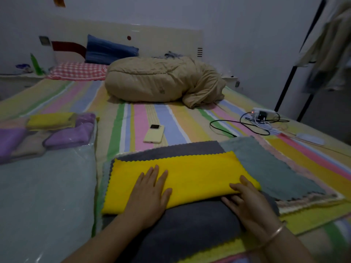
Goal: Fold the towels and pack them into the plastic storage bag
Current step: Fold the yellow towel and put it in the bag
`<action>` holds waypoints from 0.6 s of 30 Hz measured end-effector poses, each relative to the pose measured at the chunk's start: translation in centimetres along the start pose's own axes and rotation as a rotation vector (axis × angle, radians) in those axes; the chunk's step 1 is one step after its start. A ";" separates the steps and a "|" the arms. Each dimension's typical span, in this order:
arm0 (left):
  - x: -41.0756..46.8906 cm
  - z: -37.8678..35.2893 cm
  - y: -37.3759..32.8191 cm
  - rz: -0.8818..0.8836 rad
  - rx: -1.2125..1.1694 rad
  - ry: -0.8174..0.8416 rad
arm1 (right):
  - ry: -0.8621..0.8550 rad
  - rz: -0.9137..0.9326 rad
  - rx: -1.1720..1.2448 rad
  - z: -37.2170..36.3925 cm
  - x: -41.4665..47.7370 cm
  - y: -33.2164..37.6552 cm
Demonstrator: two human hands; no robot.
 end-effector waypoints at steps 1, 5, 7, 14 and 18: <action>0.0 -0.1 0.0 0.013 0.009 0.016 | -0.037 0.061 -0.100 0.0 0.4 -0.1; 0.0 2.2 -0.1 0.120 -0.202 0.067 | -0.082 0.402 -0.683 -2.4 0.7 1.7; 0.4 4.3 1.1 0.231 -0.509 0.046 | 0.056 0.620 -0.864 -6.0 0.0 2.3; 0.5 5.4 7.5 0.896 -1.576 0.457 | 0.843 1.160 -1.376 -17.5 -7.7 -4.2; 0.3 4.8 8.9 0.796 -1.446 0.434 | 0.982 1.181 -1.213 -17.7 -9.6 -5.6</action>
Point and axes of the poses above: each hand's wrist, its own x-axis towards the middle knuckle, its own z-axis out of the back of the hand, y = z × x, the point moved 6 cm from there along x, towards the middle knuckle, and after that the axes turned 15 degrees about z, right-handed, at the moved point
